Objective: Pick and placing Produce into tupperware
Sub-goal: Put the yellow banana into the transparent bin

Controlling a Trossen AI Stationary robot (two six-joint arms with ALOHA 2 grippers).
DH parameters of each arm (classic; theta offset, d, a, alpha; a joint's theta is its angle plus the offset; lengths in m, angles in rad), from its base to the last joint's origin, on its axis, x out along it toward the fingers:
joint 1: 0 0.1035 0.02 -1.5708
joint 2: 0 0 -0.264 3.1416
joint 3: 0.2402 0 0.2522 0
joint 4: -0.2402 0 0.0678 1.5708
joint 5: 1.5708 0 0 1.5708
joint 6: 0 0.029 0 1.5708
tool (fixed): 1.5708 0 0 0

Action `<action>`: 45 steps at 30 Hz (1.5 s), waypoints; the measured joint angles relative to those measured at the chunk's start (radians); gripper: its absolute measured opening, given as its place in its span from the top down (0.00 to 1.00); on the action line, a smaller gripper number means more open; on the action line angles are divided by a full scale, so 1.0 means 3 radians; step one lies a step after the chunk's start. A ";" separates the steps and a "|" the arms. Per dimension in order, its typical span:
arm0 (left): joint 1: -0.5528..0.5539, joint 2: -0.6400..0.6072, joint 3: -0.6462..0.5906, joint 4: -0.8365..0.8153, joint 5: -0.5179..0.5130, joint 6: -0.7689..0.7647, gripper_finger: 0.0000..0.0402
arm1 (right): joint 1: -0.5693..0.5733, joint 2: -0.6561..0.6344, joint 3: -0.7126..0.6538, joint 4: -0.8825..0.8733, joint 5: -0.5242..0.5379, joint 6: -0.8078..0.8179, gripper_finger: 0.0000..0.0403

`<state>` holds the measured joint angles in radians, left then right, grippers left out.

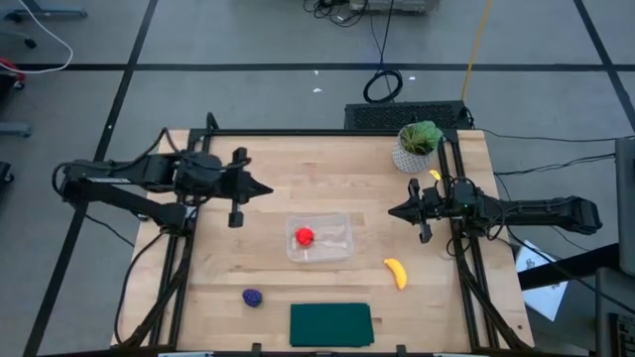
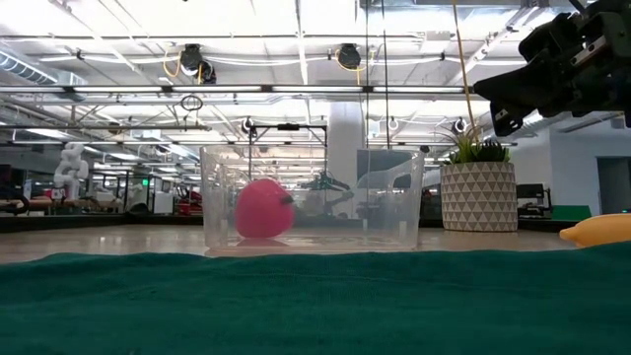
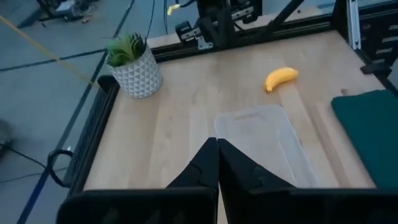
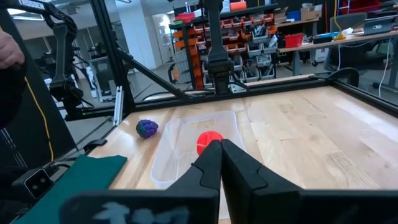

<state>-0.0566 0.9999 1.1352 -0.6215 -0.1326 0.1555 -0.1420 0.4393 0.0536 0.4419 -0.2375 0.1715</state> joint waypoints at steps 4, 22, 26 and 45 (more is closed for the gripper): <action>0.0000 -0.0254 -0.0326 0.0374 0.0044 -0.0001 1.00 | 0.0000 0.0000 0.0000 0.0001 0.0000 0.0000 1.00; 0.0025 -0.1366 -0.1791 0.1612 -0.0148 -0.0356 1.00 | 0.0001 0.0000 0.0001 -0.0042 -0.0001 0.0000 1.00; 0.0025 -0.1447 -0.2053 0.1900 -0.0162 -0.0360 1.00 | 0.0000 -0.0001 0.0001 -0.0050 -0.0001 0.0000 1.00; 0.0025 -0.1686 -0.3201 0.3299 0.0037 -0.0415 1.00 | 0.0001 0.0000 0.0001 -0.0168 -0.0001 -0.0100 1.00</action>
<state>-0.0490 0.4940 0.1750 0.3681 -0.1213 0.0310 -0.1417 0.4393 0.0540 0.3916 -0.2379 0.1414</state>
